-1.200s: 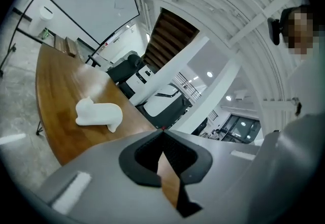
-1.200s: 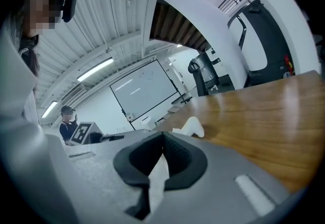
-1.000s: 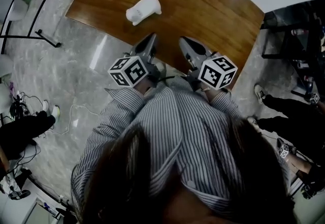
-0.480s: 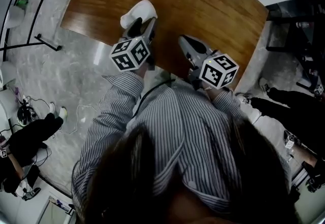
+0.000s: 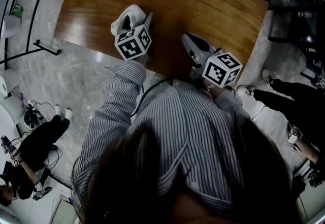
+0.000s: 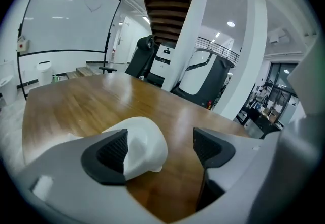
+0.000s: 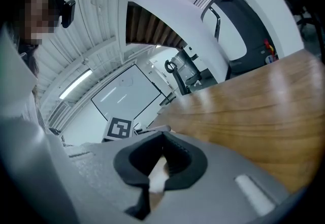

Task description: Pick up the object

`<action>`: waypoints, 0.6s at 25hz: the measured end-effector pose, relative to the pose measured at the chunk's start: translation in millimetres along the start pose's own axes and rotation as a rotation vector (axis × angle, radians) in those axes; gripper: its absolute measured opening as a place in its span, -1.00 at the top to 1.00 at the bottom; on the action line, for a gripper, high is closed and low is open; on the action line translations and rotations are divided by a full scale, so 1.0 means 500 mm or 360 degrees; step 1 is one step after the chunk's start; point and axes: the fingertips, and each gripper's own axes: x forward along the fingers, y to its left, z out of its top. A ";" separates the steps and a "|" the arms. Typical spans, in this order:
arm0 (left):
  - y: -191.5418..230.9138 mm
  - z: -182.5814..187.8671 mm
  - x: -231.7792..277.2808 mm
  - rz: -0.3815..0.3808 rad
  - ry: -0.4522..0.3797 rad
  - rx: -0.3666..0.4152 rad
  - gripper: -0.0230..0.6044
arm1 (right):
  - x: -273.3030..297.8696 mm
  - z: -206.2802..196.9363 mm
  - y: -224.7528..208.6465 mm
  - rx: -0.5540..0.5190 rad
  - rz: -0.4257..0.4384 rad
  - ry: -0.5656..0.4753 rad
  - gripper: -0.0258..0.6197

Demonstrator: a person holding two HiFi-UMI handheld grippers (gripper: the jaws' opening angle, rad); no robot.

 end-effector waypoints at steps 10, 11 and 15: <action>0.030 -0.016 0.041 0.0250 0.0083 0.0270 -0.35 | 0.010 0.013 0.024 0.0074 0.0241 -0.0039 0.92; 0.039 -0.015 0.040 0.0290 0.0079 0.0292 -0.26 | 0.010 0.014 0.024 0.0080 0.0246 -0.0043 0.92; 0.065 -0.007 0.036 0.0374 0.0059 0.0356 -0.04 | 0.010 0.016 0.021 0.0097 0.0250 -0.0049 0.92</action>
